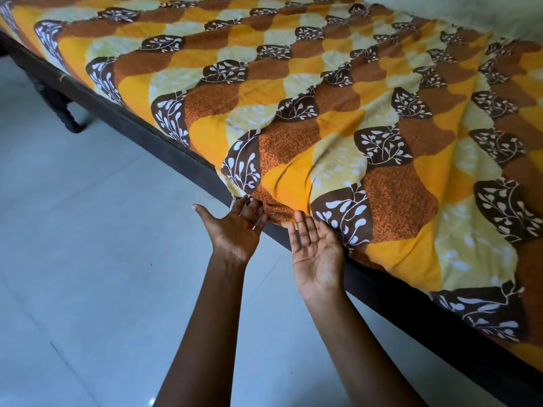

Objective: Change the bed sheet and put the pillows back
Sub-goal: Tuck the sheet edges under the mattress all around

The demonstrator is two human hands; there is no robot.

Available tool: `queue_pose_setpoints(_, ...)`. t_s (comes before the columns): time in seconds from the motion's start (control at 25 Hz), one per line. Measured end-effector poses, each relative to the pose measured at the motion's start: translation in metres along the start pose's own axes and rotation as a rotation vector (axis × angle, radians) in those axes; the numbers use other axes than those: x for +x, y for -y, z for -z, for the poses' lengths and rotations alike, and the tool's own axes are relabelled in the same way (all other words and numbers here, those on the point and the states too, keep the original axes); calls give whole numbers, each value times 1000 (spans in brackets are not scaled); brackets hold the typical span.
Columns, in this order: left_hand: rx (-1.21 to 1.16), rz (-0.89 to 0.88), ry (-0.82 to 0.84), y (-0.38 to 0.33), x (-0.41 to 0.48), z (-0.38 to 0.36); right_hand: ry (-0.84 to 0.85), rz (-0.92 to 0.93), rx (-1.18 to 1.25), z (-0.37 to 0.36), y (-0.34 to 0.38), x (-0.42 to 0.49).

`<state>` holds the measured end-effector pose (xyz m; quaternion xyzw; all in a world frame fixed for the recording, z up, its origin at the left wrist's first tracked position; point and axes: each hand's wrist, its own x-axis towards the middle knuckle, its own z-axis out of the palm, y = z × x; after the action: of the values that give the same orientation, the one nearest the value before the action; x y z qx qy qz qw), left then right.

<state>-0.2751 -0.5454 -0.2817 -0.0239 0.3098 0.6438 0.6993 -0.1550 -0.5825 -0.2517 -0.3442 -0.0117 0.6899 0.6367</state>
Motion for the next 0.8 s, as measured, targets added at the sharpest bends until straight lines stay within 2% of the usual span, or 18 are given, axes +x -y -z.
queue_pose_setpoints(0.12,-28,-5,51,0,5,0,19,-21,-7,-1,4,-2)
queue_pose_setpoints(0.24,-61,-6,186,-3,17,-6,38,-38,-4,-1,8,-1)
queue_pose_setpoints(0.4,-266,-36,295,15,28,-16,55,-44,16,2,11,2)
queue_pose_setpoints(0.52,-242,-57,199,20,24,-23,53,-43,34,3,12,5)
queue_pose_setpoints(0.64,-99,-101,-96,23,-8,-3,59,-59,55,9,12,6)
queue_pose_setpoints(0.68,-100,-112,-143,25,-20,2,61,-62,56,10,12,7)
queue_pose_setpoints(0.8,-179,-130,-75,20,-17,5,59,-59,43,11,11,7)
